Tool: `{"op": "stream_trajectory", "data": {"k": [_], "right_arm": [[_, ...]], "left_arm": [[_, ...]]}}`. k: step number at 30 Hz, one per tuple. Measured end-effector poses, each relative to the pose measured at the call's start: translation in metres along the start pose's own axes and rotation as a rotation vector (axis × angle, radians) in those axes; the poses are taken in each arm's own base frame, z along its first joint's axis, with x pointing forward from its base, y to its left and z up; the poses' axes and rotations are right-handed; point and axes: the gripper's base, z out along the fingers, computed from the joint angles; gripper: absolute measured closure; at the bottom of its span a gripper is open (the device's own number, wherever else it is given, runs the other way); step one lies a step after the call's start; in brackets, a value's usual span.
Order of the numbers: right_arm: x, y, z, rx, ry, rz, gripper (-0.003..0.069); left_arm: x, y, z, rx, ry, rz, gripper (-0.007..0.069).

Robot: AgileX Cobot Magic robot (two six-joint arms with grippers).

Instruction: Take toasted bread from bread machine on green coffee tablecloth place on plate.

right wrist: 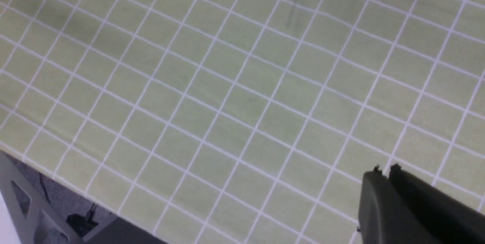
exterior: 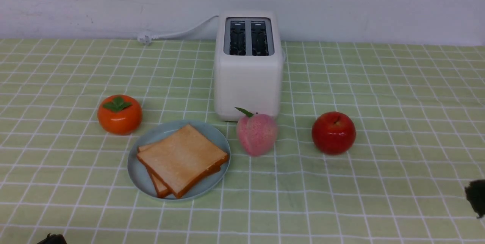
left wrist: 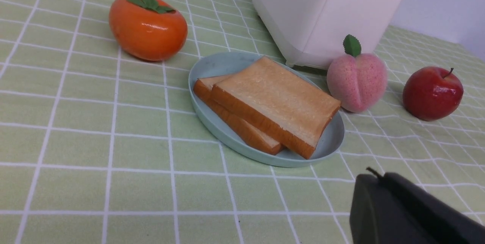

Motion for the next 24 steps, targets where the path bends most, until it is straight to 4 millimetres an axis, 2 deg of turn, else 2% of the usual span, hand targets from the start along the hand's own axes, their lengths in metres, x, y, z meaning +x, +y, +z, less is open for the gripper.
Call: {"op": "stream_trajectory", "data": {"k": [6, 10, 11, 13, 14, 15, 16, 18, 19, 20, 22, 24], "right_arm": [[0.009, -0.004, -0.012, 0.042, -0.023, -0.014, 0.0629], [0.018, -0.019, -0.017, 0.124, -0.195, 0.012, 0.0664], [0.03, -0.027, -0.016, 0.163, -0.312, 0.021, 0.0675], [0.061, -0.04, -0.004, 0.242, -0.494, 0.036, 0.0678], [0.065, -0.042, -0.002, 0.25, -0.506, 0.036, 0.0678], [0.09, -0.052, 0.017, 0.311, -0.588, 0.042, 0.0678], [0.098, -0.054, 0.023, 0.321, -0.59, 0.041, 0.0678], [0.136, -0.068, 0.06, 0.397, -0.66, 0.042, 0.0678], [0.139, -0.069, 0.063, 0.402, -0.663, 0.042, 0.0678], [0.163, -0.077, 0.087, 0.426, -0.681, 0.043, 0.0678], [0.184, -0.083, 0.109, 0.427, -0.669, 0.08, 0.0678], [0.187, -0.083, 0.112, 0.427, -0.656, 0.104, 0.0678]], "left_arm": [[0.0, 0.0, 0.0, 0.0, 0.0, 0.0, 0.0638], [0.0, 0.0, 0.0, 0.0, -0.001, 0.0, 0.0638], [0.0, 0.0, 0.0, 0.0, -0.001, 0.0, 0.0637], [0.0, 0.0, 0.0, 0.0, -0.001, 0.0, 0.0637], [0.0, 0.0, 0.0, 0.0, -0.001, 0.0, 0.0637], [0.0, 0.0, 0.0, 0.0, -0.001, 0.0, 0.0637], [0.0, 0.0, 0.0, 0.0, -0.001, 0.0, 0.0637], [0.0, 0.0, 0.0, 0.0, -0.001, 0.0, 0.0636], [0.0, 0.0, 0.0, 0.0, -0.001, 0.0, 0.0636], [0.0, 0.0, 0.0, 0.0, -0.001, 0.0, 0.0635], [0.0, 0.0, 0.0, -0.001, 0.0, 0.0, 0.0634], [0.0, 0.0, 0.0, -0.001, 0.0, 0.0, 0.0634]]}}
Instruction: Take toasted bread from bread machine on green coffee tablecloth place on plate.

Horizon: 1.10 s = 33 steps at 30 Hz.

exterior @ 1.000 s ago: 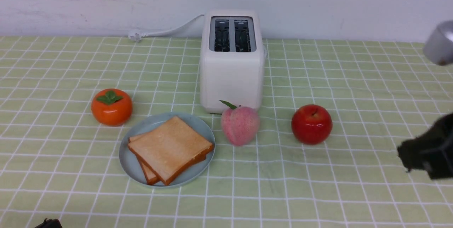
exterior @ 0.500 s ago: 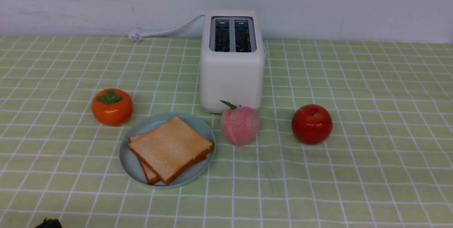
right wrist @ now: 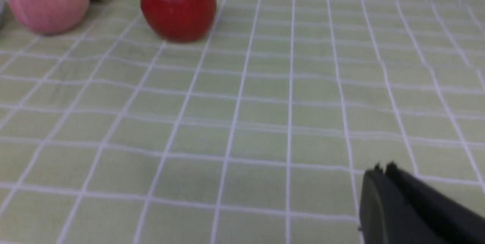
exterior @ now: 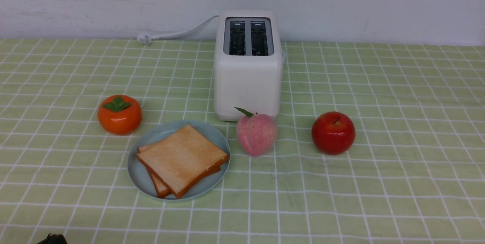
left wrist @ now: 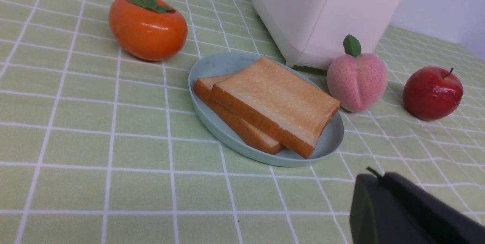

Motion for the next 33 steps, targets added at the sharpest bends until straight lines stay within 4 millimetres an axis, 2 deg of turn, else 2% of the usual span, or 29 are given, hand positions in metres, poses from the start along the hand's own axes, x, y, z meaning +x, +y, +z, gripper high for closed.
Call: {"op": "stream_trajectory", "data": {"k": [33], "right_arm": [[-0.0003, -0.0005, -0.0004, 0.006, -0.007, 0.028, 0.0662]], "left_arm": [[0.0002, 0.0, -0.0002, 0.001, -0.001, 0.0, 0.0606]]}}
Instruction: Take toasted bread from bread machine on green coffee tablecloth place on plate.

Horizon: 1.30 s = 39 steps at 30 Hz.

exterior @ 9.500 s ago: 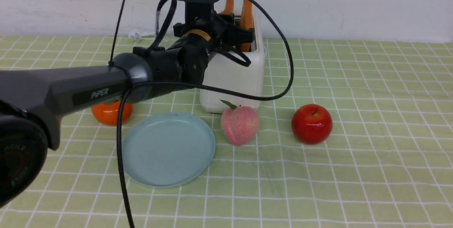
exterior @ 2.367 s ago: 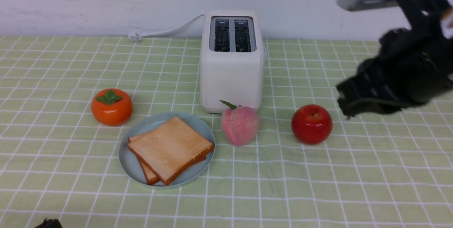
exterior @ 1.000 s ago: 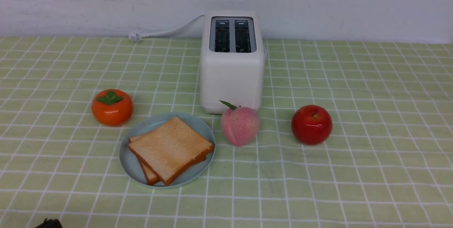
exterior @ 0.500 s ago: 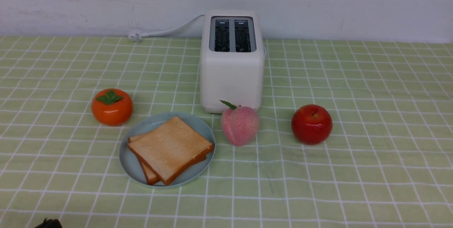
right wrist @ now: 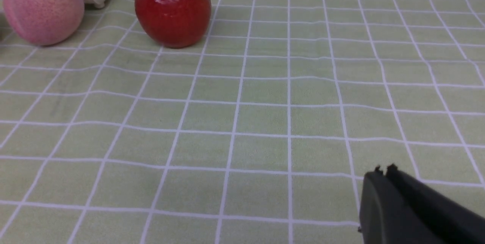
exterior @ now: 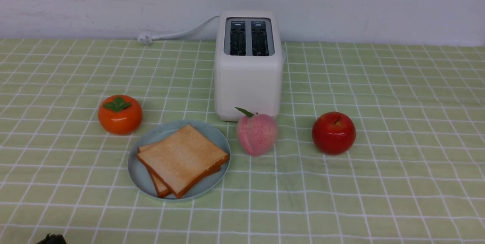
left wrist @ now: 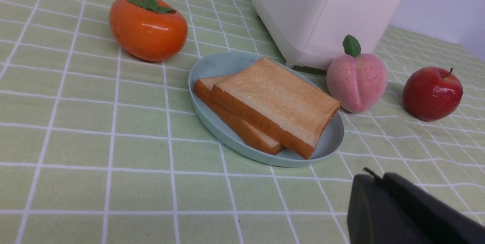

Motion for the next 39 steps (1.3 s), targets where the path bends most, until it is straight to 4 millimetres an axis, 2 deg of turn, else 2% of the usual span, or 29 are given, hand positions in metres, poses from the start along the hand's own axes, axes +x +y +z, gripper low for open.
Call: {"op": "stream_trajectory", "data": {"k": [5, 12, 16, 19, 25, 39], "right_arm": [[0.0, 0.0, 0.0, 0.0, 0.0, 0.0, 0.0659], [0.0, 0.0, 0.0, 0.0, 0.0, 0.0, 0.0655], [0.0, 0.0, 0.0, 0.0, 0.0, 0.0, 0.065], [0.0, 0.0, 0.0, 0.0, -0.001, -0.001, 0.0645], [0.0, 0.0, 0.0, 0.0, -0.001, -0.001, 0.064], [0.0, 0.0, 0.0, 0.0, -0.001, -0.001, 0.0622]], "left_arm": [[-0.004, 0.001, -0.001, -0.011, -0.05, 0.009, 0.0605], [-0.002, 0.009, -0.008, -0.125, -0.064, 0.132, 0.0638], [0.006, 0.013, -0.014, -0.189, -0.033, 0.106, 0.0638], [0.016, 0.019, -0.017, -0.255, 0.07, 0.055, 0.0638], [0.017, 0.02, -0.017, -0.266, 0.065, -0.02, 0.0638], [0.017, 0.02, -0.017, -0.267, 0.064, -0.026, 0.0638]]}}
